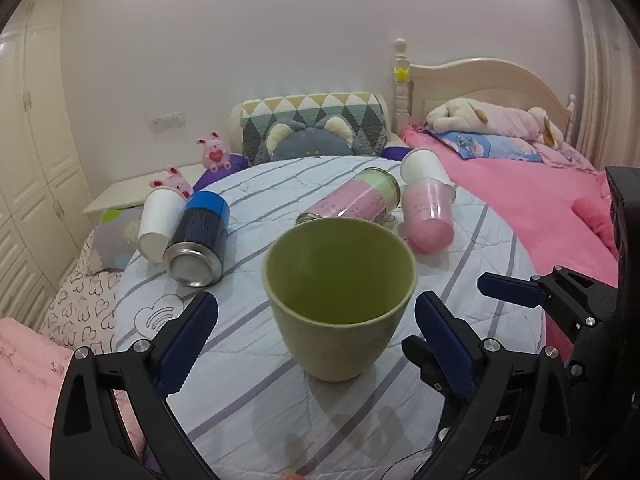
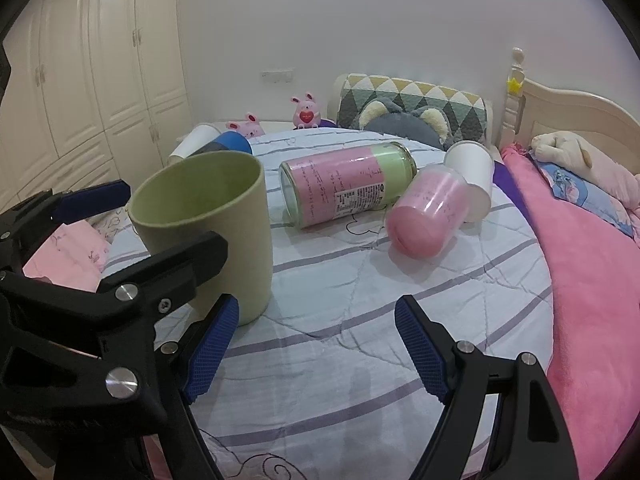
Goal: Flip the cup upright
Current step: 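Open the right gripper and withdraw it from the green cup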
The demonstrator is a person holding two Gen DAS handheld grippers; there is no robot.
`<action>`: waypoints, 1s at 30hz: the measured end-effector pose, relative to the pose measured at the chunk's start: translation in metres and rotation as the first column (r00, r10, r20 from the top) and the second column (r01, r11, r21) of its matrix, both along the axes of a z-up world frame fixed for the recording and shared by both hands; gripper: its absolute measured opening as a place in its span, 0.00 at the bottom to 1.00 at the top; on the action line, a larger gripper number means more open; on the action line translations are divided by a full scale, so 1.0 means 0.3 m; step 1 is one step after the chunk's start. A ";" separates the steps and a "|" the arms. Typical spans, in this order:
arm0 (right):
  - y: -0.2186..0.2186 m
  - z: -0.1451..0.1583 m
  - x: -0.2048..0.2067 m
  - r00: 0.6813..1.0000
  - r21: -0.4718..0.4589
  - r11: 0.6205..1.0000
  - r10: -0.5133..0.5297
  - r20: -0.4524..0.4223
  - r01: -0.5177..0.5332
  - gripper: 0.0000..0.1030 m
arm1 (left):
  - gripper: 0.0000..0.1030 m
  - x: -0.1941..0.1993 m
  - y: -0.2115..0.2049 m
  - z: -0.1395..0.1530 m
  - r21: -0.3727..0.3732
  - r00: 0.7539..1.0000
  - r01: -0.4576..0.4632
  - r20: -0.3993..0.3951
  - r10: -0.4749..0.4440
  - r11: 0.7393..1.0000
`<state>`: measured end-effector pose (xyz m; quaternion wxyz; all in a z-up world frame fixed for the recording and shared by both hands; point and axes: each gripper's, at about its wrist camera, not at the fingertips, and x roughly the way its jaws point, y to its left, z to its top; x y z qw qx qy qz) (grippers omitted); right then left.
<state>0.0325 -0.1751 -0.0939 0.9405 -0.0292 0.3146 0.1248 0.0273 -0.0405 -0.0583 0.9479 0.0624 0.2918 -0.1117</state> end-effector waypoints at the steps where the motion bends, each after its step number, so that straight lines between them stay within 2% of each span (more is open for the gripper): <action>1: 0.004 0.004 -0.004 1.000 0.001 1.000 0.001 0.001 -0.001 0.79 | 0.97 -0.003 0.009 0.002 -0.005 1.000 -0.002 0.001 0.002 1.000; 18: 0.124 0.093 -0.078 0.998 -0.064 0.997 -0.027 0.054 0.031 0.79 | 0.98 -0.127 0.229 0.067 -0.067 0.997 -0.036 0.073 0.040 0.997; 30: 0.187 0.155 -0.159 0.994 -0.100 0.991 -0.078 0.081 0.086 0.79 | 1.00 -0.187 0.364 0.086 -0.089 0.996 -0.065 0.061 0.070 0.994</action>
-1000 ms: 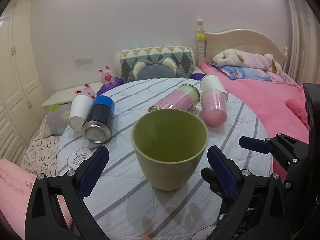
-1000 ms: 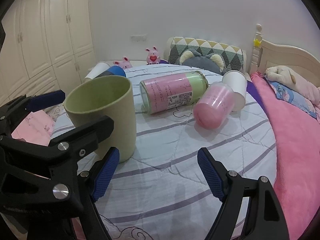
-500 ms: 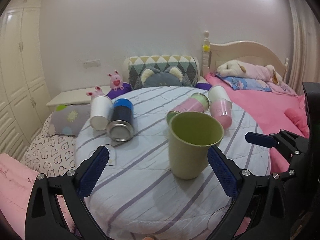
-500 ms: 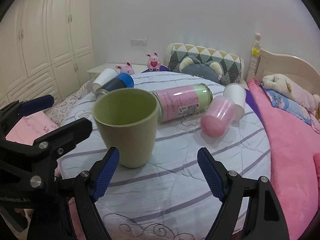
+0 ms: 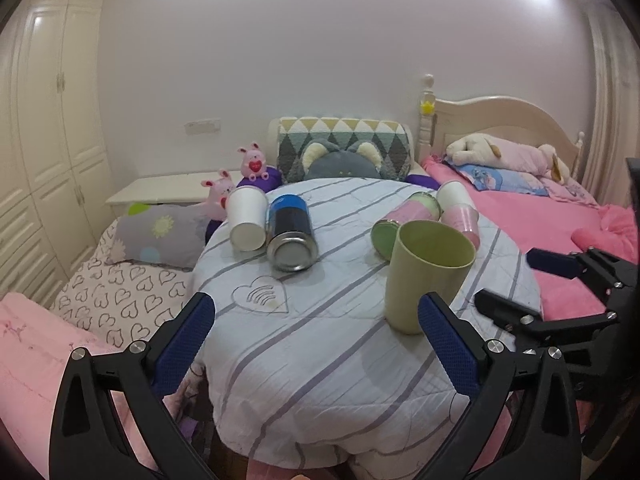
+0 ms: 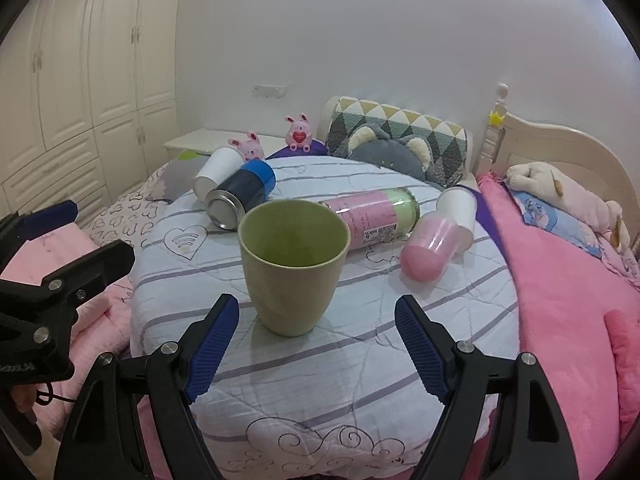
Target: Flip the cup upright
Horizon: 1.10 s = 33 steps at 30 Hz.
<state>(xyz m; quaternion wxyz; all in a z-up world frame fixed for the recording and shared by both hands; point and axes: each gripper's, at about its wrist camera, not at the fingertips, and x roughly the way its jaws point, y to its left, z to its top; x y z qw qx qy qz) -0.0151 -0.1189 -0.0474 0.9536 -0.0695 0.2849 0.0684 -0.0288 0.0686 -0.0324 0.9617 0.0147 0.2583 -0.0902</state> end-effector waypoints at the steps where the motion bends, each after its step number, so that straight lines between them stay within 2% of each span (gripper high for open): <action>1: 0.002 0.008 -0.007 1.000 -0.001 1.000 -0.007 0.007 0.007 0.79 | 1.00 -0.004 0.005 0.001 -0.002 1.000 -0.002 -0.007 0.002 1.000; 11: -0.016 0.107 -0.089 0.993 0.078 0.996 -0.041 0.108 0.032 0.79 | 1.00 -0.035 0.011 0.016 0.009 1.000 -0.017 -0.010 0.017 1.000; 16: -0.027 0.118 -0.115 0.985 0.107 0.992 -0.087 0.149 0.071 0.79 | 1.00 -0.041 -0.007 0.030 0.003 1.000 -0.021 -0.008 0.021 1.000; 24: -0.042 0.101 -0.126 0.978 0.131 0.986 -0.127 0.163 0.106 0.79 | 1.00 -0.037 -0.040 0.044 -0.015 0.999 -0.043 0.000 0.043 0.999; 33: -0.066 0.079 -0.116 0.977 0.161 0.979 -0.148 0.156 0.123 0.79 | 1.00 -0.023 -0.065 0.034 0.019 0.999 -0.051 -0.015 0.051 0.999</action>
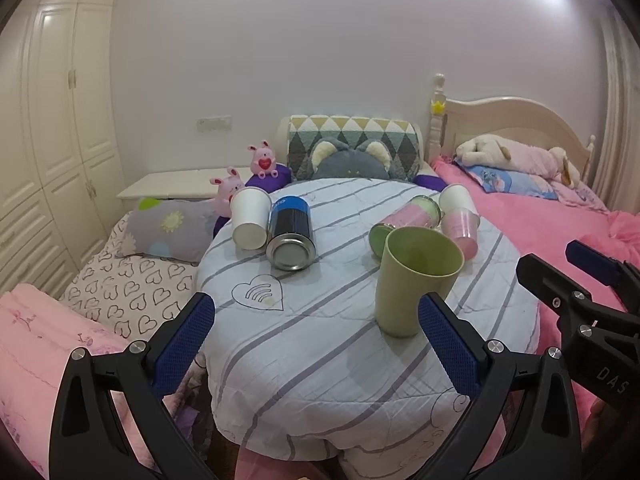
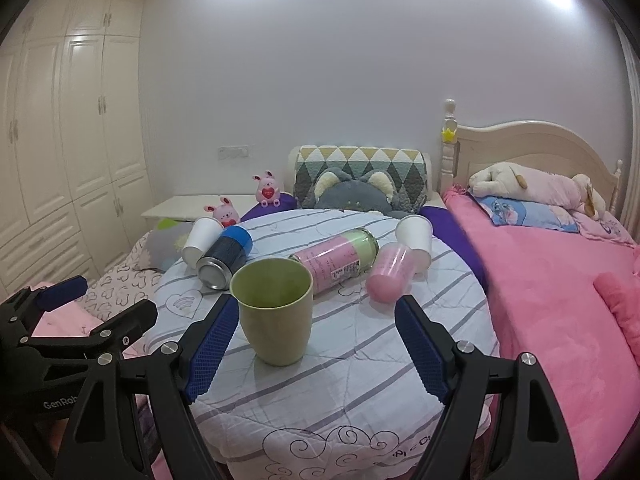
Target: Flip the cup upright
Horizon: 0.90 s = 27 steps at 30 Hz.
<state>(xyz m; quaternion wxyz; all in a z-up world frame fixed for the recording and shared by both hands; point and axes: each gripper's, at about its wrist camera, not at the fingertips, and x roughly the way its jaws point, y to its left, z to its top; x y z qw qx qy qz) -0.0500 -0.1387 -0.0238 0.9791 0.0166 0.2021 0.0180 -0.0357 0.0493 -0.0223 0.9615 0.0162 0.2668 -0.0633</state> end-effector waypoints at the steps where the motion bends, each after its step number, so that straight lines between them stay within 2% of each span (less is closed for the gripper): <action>1: -0.002 -0.003 0.002 1.000 0.001 1.000 0.000 -0.003 0.000 0.79 | 1.00 0.004 -0.001 -0.001 0.005 1.000 -0.001 -0.003 0.001 1.000; 7: -0.023 -0.009 0.002 1.000 0.017 1.000 -0.007 -0.004 0.007 0.79 | 1.00 0.009 -0.010 -0.003 0.013 1.000 -0.007 0.000 0.007 1.000; 16: -0.032 -0.004 -0.033 0.997 0.007 0.999 -0.047 0.057 0.047 0.79 | 1.00 -0.014 -0.029 0.015 0.007 0.997 0.010 0.071 -0.011 1.000; 27: -0.038 0.005 -0.029 0.997 0.013 0.999 -0.047 0.064 0.047 0.79 | 1.00 -0.012 -0.024 0.028 0.004 0.997 0.006 0.082 -0.007 1.000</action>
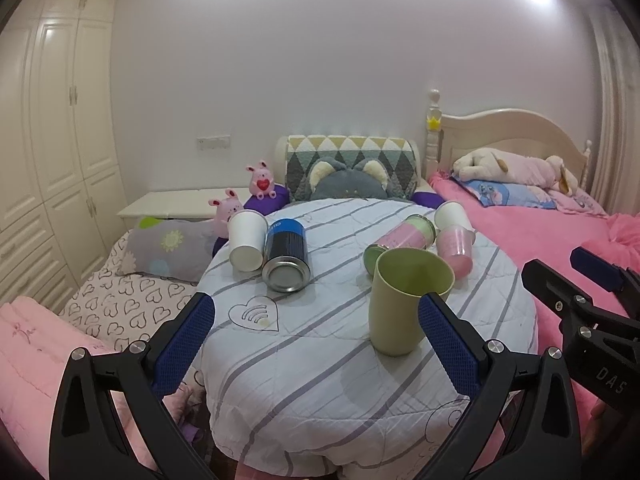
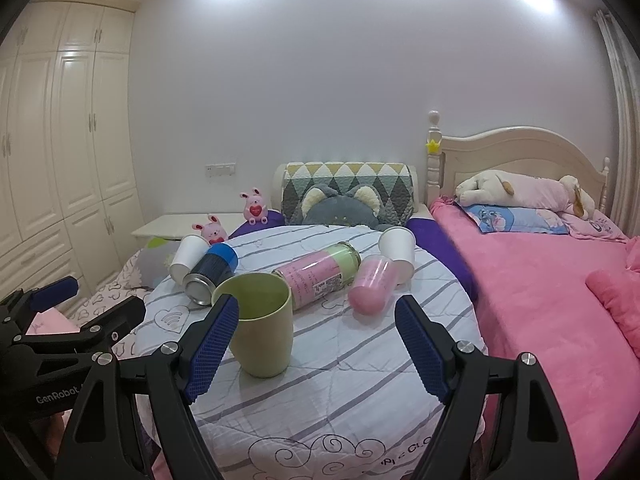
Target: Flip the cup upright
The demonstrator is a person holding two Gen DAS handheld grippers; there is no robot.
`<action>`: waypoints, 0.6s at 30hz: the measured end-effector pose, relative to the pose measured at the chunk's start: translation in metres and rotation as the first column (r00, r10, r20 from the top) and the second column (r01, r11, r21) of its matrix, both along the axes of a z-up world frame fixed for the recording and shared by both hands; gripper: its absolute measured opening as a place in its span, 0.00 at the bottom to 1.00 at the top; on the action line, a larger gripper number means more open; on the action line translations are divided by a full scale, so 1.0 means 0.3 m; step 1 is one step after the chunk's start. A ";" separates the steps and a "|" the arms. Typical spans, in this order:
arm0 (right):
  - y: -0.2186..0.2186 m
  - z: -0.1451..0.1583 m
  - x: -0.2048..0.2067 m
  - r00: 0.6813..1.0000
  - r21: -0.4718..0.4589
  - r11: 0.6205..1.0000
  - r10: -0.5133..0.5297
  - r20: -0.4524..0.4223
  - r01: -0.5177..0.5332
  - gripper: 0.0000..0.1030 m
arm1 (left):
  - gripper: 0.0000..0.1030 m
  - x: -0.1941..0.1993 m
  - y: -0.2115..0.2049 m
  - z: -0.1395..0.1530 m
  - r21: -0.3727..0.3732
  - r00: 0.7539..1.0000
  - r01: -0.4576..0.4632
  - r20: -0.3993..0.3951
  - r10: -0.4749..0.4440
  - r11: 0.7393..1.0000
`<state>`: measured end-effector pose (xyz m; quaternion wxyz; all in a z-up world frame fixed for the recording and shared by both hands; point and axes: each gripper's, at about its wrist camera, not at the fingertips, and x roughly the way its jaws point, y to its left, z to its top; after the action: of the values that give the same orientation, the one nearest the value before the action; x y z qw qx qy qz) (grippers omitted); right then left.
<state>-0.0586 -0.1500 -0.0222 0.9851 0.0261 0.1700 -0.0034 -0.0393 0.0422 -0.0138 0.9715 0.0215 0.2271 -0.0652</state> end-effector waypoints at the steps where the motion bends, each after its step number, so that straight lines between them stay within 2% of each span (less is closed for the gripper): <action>1: 0.002 0.000 -0.002 1.000 -0.001 1.000 0.000 0.002 0.000 0.79 | 1.00 0.000 0.000 0.001 -0.001 1.000 0.001 0.002 -0.001 1.000; 18: 0.005 0.000 -0.005 1.000 -0.004 1.000 0.003 0.001 -0.003 0.79 | 1.00 -0.002 0.005 0.015 0.002 1.000 -0.001 0.004 0.001 1.000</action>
<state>-0.0600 -0.1485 -0.0223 0.9852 0.0238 0.1697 -0.0021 -0.0400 0.0436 -0.0094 0.9719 0.0226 0.2253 -0.0645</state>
